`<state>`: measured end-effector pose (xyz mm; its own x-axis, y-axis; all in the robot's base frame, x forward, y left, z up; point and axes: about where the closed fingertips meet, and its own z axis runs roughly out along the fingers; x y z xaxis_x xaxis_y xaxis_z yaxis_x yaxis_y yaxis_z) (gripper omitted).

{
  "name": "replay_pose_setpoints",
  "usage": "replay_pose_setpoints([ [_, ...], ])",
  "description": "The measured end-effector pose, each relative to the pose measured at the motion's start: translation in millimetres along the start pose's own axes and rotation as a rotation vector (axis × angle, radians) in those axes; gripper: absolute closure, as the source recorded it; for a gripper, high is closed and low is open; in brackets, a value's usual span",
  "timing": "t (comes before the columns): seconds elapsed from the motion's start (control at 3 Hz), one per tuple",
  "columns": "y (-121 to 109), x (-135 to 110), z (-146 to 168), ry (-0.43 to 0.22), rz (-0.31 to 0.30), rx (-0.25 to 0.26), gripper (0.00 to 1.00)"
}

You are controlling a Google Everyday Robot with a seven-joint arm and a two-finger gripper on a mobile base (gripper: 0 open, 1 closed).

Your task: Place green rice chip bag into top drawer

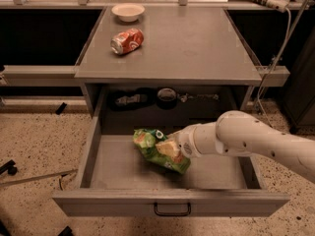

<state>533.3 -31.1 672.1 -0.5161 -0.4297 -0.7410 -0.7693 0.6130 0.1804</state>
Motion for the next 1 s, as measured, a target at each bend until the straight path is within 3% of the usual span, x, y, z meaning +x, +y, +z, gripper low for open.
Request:
replay_pose_setpoints([
  [0.67, 0.1, 0.0, 0.0, 0.0, 0.0, 0.0, 0.12],
  [1.0, 0.1, 0.0, 0.1, 0.0, 0.0, 0.0, 0.0],
])
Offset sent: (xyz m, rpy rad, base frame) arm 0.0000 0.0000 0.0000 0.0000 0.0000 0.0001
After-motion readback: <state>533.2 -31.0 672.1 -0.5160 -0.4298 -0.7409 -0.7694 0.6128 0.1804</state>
